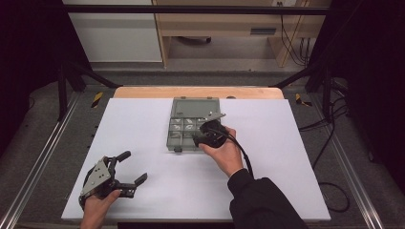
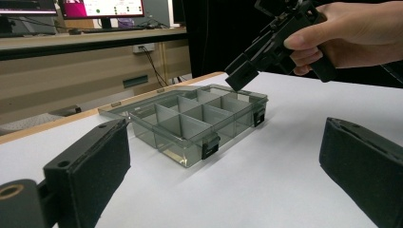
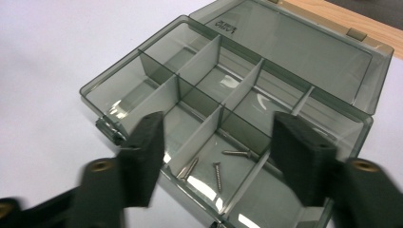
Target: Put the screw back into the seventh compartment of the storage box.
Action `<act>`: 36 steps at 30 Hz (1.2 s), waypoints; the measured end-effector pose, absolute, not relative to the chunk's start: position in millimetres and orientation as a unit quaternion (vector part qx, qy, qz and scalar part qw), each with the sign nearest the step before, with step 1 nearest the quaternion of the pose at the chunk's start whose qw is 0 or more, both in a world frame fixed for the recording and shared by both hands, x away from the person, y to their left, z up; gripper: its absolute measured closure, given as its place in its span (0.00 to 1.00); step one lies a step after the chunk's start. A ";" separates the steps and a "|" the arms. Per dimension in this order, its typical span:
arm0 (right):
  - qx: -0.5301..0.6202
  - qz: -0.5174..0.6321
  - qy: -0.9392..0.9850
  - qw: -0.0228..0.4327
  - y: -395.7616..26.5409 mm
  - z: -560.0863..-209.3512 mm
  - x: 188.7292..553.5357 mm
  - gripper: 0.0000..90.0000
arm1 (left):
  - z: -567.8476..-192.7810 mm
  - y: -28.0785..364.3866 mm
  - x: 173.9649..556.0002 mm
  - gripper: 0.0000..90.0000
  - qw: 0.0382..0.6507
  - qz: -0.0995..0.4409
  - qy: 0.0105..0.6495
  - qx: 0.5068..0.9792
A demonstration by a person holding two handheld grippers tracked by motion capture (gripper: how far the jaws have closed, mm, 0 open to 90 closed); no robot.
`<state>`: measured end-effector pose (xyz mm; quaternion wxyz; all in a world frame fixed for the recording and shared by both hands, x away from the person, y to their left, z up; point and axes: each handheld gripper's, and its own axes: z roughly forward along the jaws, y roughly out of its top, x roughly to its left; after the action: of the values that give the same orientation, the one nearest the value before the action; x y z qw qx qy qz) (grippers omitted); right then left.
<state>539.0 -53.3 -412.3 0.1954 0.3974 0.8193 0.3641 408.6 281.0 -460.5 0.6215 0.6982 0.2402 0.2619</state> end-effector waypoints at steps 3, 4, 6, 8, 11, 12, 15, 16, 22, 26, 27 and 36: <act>0.398 0.367 0.819 0.191 -52.8 -410.8 536.3 0.19 | -460.5 281.0 408.9 0.03 0.622 0.262 0.240 0.698; 0.397 0.367 0.819 0.192 -52.7 -410.1 535.1 0.16 | -460.5 281.0 408.9 0.03 0.622 0.262 0.240 0.698; 0.394 0.365 0.820 0.199 -52.4 -408.0 531.9 0.14 | -460.5 281.3 408.8 0.03 0.622 0.262 0.240 0.698; 0.392 0.370 0.818 0.199 -53.3 -404.9 528.9 0.12 | -460.4 281.6 408.7 0.03 0.620 0.262 0.240 0.699; 0.390 0.381 0.814 0.202 -56.1 -399.9 525.6 0.11 | -460.5 280.9 408.5 0.03 0.620 0.262 0.239 0.700; 0.388 0.382 0.813 0.205 -57.3 -398.6 524.8 0.10 | -460.5 280.8 408.5 0.03 0.620 0.263 0.239 0.700; 0.386 0.377 0.815 0.210 -60.2 -395.8 521.4 0.08 | -460.9 280.4 408.5 0.03 0.620 0.263 0.239 0.700; 0.388 0.381 0.813 0.210 -61.6 -395.1 519.9 0.09 | -461.0 280.5 408.5 0.03 0.620 0.263 0.239 0.700; 0.381 0.402 0.802 0.224 -76.2 -395.6 510.7 0.11 | -461.5 280.1 408.2 0.03 0.617 0.263 0.240 0.702; 0.364 0.412 0.798 0.247 -86.6 -396.5 505.0 0.13 | -462.0 280.1 408.2 0.03 0.615 0.263 0.241 0.703; 0.364 0.418 0.795 0.246 -89.3 -396.7 503.5 0.14 | -462.1 280.1 408.2 0.03 0.615 0.263 0.241 0.704; 0.366 0.442 0.779 0.254 -114.7 -400.0 489.7 0.06 | -462.7 280.7 407.8 0.03 0.613 0.264 0.243 0.704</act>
<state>489.7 -114.7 -400.0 0.2545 0.3658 0.7786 0.4418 407.8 280.7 -462.7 0.6130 0.7040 0.2432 0.2636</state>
